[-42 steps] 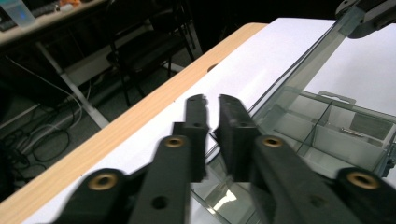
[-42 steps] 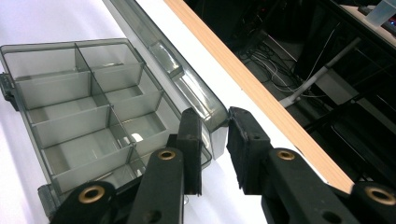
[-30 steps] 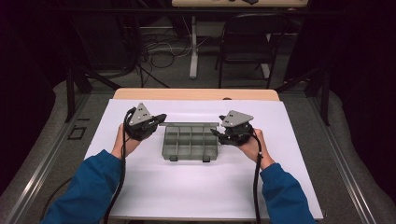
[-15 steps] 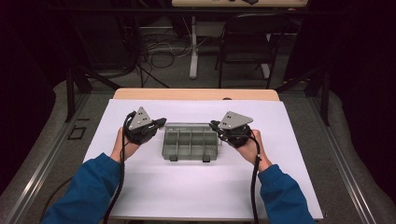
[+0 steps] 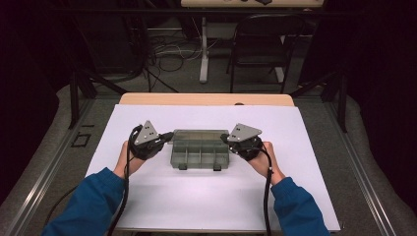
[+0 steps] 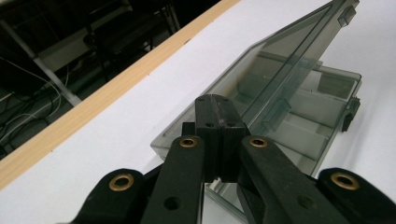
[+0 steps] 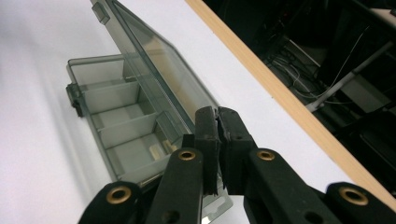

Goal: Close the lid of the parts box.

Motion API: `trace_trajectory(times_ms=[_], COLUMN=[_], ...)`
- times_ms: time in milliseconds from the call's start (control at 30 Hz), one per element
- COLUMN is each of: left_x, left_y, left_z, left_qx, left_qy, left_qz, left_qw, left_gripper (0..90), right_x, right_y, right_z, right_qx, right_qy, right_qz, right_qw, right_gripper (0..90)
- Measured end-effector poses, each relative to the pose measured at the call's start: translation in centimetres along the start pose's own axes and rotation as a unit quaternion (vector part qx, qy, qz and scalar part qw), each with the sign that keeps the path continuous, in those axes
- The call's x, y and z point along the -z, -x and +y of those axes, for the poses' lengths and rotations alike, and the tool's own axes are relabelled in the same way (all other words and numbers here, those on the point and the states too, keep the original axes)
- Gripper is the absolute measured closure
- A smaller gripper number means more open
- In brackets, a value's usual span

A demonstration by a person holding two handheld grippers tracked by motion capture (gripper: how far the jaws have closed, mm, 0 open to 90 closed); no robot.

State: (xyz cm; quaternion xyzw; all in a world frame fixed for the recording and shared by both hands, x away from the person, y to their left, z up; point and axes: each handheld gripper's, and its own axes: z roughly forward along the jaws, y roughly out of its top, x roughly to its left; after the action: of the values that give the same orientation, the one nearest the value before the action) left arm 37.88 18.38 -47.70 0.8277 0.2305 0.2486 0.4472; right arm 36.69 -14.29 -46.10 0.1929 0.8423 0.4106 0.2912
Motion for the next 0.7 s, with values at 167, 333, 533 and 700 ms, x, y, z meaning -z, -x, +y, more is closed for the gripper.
trace_trajectory(times_ms=[167, 333, 533, 700], left_x=[-0.1, -0.3, -0.6, -0.8], left_y=[0.3, 0.6, 0.9, 1.0], left_z=[-0.7, -1.1, -1.8, -2.4], left_qx=[0.004, 0.009, 0.018, 0.024], left_qy=[-0.004, -0.009, -0.006, -0.007], left_qz=[-0.009, -0.015, -0.022, -0.03], left_qw=[0.9999, 0.9998, 0.9996, 0.9992], left_gripper=[89.9, 90.0, 90.0, 90.0], right_x=[0.0, -0.1, -0.2, -0.4], right_y=[-0.4, -0.7, -1.0, -1.3], right_z=[-0.6, -1.3, -1.8, -2.1], right_qx=[-0.001, -0.003, -0.002, 0.003], right_qy=[-0.007, -0.014, -0.021, -0.031], right_qz=[0.005, 0.01, 0.014, 0.014], right_qw=[1.0, 0.9998, 0.9997, 0.9994], right_gripper=[86.5, 86.5, 86.5, 85.9])
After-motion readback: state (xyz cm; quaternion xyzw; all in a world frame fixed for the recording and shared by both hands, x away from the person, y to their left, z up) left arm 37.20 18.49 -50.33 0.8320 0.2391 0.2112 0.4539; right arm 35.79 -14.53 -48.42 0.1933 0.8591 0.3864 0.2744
